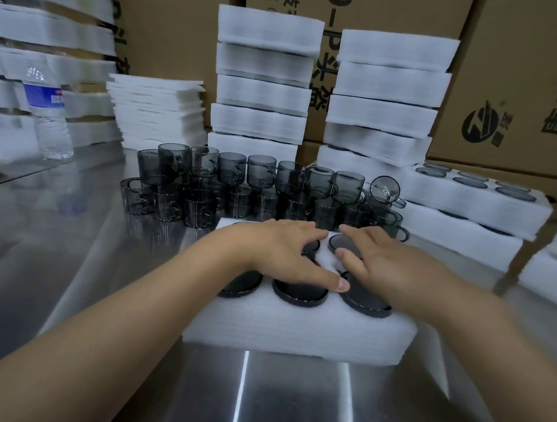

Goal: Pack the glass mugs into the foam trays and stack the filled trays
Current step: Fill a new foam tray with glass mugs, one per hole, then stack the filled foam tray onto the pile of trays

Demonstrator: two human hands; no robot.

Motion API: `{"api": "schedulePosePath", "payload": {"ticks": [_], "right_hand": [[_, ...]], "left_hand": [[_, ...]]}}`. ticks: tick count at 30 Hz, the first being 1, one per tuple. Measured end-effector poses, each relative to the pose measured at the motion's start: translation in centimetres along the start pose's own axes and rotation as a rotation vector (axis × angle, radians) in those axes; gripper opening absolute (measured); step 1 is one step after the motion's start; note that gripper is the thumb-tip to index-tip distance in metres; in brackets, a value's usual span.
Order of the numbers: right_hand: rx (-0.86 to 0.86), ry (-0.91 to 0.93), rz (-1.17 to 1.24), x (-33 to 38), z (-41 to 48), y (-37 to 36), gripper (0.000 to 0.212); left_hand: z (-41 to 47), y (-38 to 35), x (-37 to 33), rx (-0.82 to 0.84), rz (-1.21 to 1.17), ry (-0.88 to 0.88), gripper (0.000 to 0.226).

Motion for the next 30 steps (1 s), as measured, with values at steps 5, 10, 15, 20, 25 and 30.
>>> {"api": "schedulePosePath", "payload": {"ticks": [5, 10, 15, 20, 25, 30], "right_hand": [[-0.279, 0.010, -0.023, 0.9, -2.1, 1.5, 0.047], [-0.530, 0.135, 0.203, 1.1, -7.2, 3.5, 0.036], [-0.447, 0.175, -0.162, 2.3, -10.1, 1.4, 0.044], [-0.515, 0.204, -0.160, 0.9, -10.6, 2.1, 0.038], [-0.636, 0.106, -0.146, -3.6, -11.3, 7.1, 0.040], [-0.609, -0.123, -0.205, -11.1, -7.3, 11.4, 0.043]], "left_hand": [[-1.7, -0.1, -0.4, -0.210, -0.166, -0.137, 0.087], [-7.7, 2.9, 2.0, -0.562, -0.268, -0.155, 0.056], [-11.9, 1.4, 3.8, -0.430, 0.211, -0.085, 0.056], [-12.9, 0.5, 2.5, -0.459, 0.438, -0.372, 0.034], [-9.8, 4.0, -1.5, -0.591, 0.492, -0.543, 0.038], [-3.2, 8.8, -7.9, -0.671, 0.492, -0.564, 0.038]]}}
Point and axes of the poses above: each hand's wrist, its own z-axis towards the middle knuckle, its own y-axis out of the back of the hand, x = y × z, the point moved 3 cm from there along z, towards the middle knuckle, and after that the axes turned 10 degrees about -z, right-handed, at the moved point
